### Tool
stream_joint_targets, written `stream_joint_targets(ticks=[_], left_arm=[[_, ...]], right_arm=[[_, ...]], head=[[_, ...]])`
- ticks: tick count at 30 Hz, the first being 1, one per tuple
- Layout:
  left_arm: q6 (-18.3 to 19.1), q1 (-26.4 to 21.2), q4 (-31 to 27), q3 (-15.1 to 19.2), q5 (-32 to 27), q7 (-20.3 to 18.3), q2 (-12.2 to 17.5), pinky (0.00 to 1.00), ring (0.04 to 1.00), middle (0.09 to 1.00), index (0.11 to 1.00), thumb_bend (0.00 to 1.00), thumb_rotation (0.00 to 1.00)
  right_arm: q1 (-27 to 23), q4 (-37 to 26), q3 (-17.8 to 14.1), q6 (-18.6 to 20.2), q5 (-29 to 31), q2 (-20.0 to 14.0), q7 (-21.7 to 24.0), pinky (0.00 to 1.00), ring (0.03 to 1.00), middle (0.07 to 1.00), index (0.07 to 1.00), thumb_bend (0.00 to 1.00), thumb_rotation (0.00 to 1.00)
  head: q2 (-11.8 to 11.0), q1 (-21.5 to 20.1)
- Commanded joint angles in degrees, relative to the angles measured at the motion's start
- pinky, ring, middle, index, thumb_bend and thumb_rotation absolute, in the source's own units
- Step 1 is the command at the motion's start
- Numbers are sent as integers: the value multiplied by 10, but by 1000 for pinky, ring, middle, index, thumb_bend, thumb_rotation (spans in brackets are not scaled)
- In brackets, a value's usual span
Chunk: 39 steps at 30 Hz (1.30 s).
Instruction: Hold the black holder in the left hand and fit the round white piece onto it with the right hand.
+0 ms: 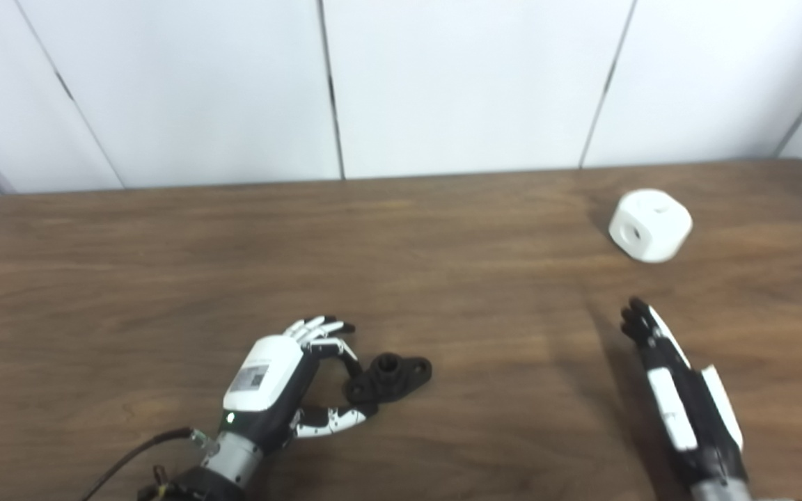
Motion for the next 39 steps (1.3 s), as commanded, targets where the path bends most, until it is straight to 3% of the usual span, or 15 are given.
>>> stream_joint_targets(ticks=[1, 12, 26, 29, 33, 39], left_arm=[[-22, 30, 2, -29, 17, -51, 9, 912, 903, 838, 488, 516, 45], [-32, 40, -4, -39, 25, -66, 9, 930, 923, 846, 488, 517, 44], [-55, 43, 28, -47, 61, -39, -6, 933, 921, 845, 489, 518, 46], [-54, 42, 32, -46, 65, -36, -11, 932, 919, 844, 488, 518, 46], [-55, 42, 36, -45, 62, -35, -14, 942, 920, 844, 488, 518, 45], [-56, 42, 42, -45, 62, -32, -20, 931, 913, 838, 488, 518, 45]], right_arm=[[7, -15, 12, 15, 1, 16, 7, 947, 919, 924, 936, 516, 1000], [6, -38, 17, 45, 8, 13, 4, 972, 931, 922, 937, 523, 1000], [1, -50, -13, 44, 46, -12, 9, 1000, 953, 942, 954, 524, 1000], [-12, -66, -28, 66, 23, -20, 0, 959, 951, 928, 929, 565, 905], [-47, -85, -43, 103, -80, -50, -9, 846, 899, 922, 900, 615, 763], [-114, -90, -61, 160, -164, -91, -5, 937, 959, 960, 916, 712, 585]], head=[[7, -2], [22, -14], [11, -8], [2, -13], [-7, -28], [-14, -30]])
